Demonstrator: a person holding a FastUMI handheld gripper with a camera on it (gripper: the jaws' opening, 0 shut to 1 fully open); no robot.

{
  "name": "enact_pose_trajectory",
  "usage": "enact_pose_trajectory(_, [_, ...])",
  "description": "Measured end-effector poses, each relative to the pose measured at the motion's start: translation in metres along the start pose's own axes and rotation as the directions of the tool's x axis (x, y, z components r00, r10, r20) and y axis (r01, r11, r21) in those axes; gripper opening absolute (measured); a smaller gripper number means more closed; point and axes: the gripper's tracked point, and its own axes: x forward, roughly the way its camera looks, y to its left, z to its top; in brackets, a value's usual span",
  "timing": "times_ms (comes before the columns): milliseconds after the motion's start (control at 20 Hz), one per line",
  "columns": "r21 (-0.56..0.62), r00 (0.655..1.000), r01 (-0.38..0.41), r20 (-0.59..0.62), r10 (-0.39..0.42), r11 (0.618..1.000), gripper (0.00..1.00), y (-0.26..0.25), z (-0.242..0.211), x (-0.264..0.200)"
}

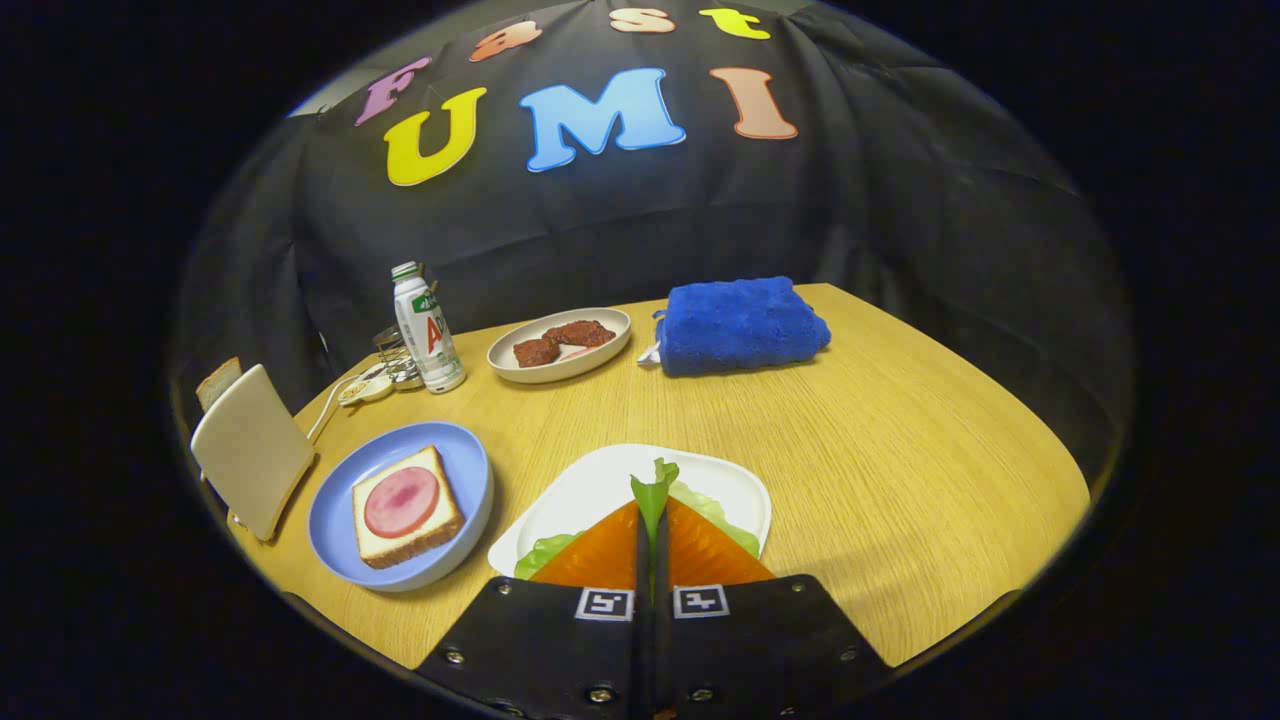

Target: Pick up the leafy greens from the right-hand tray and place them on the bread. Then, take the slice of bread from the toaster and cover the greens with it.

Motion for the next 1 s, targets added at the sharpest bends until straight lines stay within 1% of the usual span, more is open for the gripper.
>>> enact_pose_trajectory(100, [-0.035,0.999,-0.019,0.047,0.021,0.999,0.0,0.016,0.018,-0.01])
enact_pose_trajectory(200, [-0.068,0.994,-0.057,0.084,0.062,0.996,0.0,0.04,0.035,-0.021])
enact_pose_trajectory(350, [-0.097,0.98,-0.143,0.125,0.154,0.985,0.01,0.086,0.05,-0.029])
enact_pose_trajectory(400, [-0.104,0.975,-0.172,0.125,0.185,0.98,0.0,0.1,0.051,-0.028])
enact_pose_trajectory(500, [-0.112,0.97,-0.206,0.11,0.218,0.972,0.0,0.121,0.047,-0.021])
enact_pose_trajectory(650, [-0.082,0.961,-0.26,0.075,0.266,0.962,0.0,0.151,0.034,-0.008])
enact_pose_trajectory(750, [-0.076,0.956,-0.279,0.066,0.284,0.957,0.0,0.167,0.03,-0.001])
enact_pose_trajectory(1000, [-0.105,0.952,-0.29,0.068,0.298,0.951,0.0,0.192,0.026,0.012])
